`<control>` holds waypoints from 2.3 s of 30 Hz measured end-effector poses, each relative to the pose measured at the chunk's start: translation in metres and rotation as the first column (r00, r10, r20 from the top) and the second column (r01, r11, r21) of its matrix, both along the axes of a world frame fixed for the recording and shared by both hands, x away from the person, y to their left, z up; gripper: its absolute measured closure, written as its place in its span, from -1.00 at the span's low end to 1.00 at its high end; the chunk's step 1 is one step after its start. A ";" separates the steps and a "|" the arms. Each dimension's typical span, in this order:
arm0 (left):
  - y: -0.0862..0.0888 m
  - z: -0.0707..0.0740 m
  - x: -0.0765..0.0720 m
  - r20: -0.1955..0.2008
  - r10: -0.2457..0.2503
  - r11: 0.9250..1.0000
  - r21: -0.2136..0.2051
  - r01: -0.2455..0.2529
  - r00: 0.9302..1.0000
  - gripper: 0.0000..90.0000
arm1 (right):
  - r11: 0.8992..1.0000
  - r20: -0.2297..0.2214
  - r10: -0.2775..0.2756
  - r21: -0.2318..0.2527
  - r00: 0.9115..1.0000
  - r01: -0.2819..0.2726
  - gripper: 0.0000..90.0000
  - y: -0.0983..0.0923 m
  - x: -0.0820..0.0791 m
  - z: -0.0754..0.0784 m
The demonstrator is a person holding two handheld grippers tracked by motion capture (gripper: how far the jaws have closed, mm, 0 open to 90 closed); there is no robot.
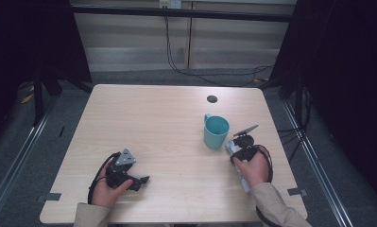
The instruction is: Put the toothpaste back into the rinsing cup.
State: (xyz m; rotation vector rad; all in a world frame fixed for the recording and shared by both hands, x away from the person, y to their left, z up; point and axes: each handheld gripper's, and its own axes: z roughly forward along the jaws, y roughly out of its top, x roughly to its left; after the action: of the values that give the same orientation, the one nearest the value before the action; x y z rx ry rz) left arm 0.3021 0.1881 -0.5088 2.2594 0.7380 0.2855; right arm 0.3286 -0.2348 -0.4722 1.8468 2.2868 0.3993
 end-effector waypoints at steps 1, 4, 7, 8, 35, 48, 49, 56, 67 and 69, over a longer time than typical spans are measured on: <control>0.000 0.000 0.000 0.000 0.001 1.000 0.001 -0.001 1.000 -0.89 | 1.000 0.004 -0.001 -0.009 1.000 0.001 0.64 0.000 -0.001 0.000; 0.000 0.000 0.000 0.001 0.001 1.000 0.000 -0.001 1.000 -0.89 | 1.000 0.018 -0.003 0.028 1.000 0.002 0.68 -0.006 -0.003 0.001; 0.000 0.000 0.000 0.000 0.001 1.000 0.000 -0.001 1.000 -0.89 | 0.997 0.032 -0.009 0.081 0.999 0.007 0.69 -0.013 -0.006 0.001; 0.000 0.000 0.000 0.000 0.001 1.000 0.000 -0.001 1.000 -0.89 | 0.995 0.042 -0.016 0.102 0.999 0.011 0.69 -0.017 -0.008 0.001; 0.000 0.000 0.000 0.002 0.004 1.000 0.001 -0.004 1.000 -0.88 | 0.947 0.333 -0.057 0.315 0.941 -0.054 0.70 -0.044 -0.025 0.042; 0.000 0.000 0.000 0.003 0.004 1.000 0.001 -0.004 1.000 -0.88 | 0.934 0.447 -0.065 0.342 0.892 -0.103 0.70 -0.046 -0.025 0.059; 0.000 0.000 0.000 0.003 0.004 1.000 0.001 -0.004 1.000 -0.88 | 0.935 0.454 -0.067 0.339 0.888 -0.102 0.70 -0.046 -0.025 0.061; 0.000 0.000 0.000 0.003 0.004 1.000 0.001 -0.004 1.000 -0.88 | 0.928 0.487 -0.076 0.355 0.870 -0.117 0.70 -0.046 -0.023 0.070; 0.000 0.000 0.000 0.003 0.004 1.000 0.001 -0.004 1.000 -0.88 | 0.913 0.533 -0.103 0.385 0.840 -0.133 0.70 -0.045 -0.021 0.078; 0.000 0.000 0.000 0.003 0.005 1.000 0.000 -0.005 1.000 -0.88 | 0.913 0.545 -0.103 0.384 0.832 -0.138 0.70 -0.045 -0.020 0.080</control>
State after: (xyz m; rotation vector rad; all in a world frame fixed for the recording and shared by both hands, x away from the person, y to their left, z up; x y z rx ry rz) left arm 0.3016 0.1880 -0.5088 2.2572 0.7417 0.2912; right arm 0.3090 -0.2799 -0.3924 1.5637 1.8995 1.3206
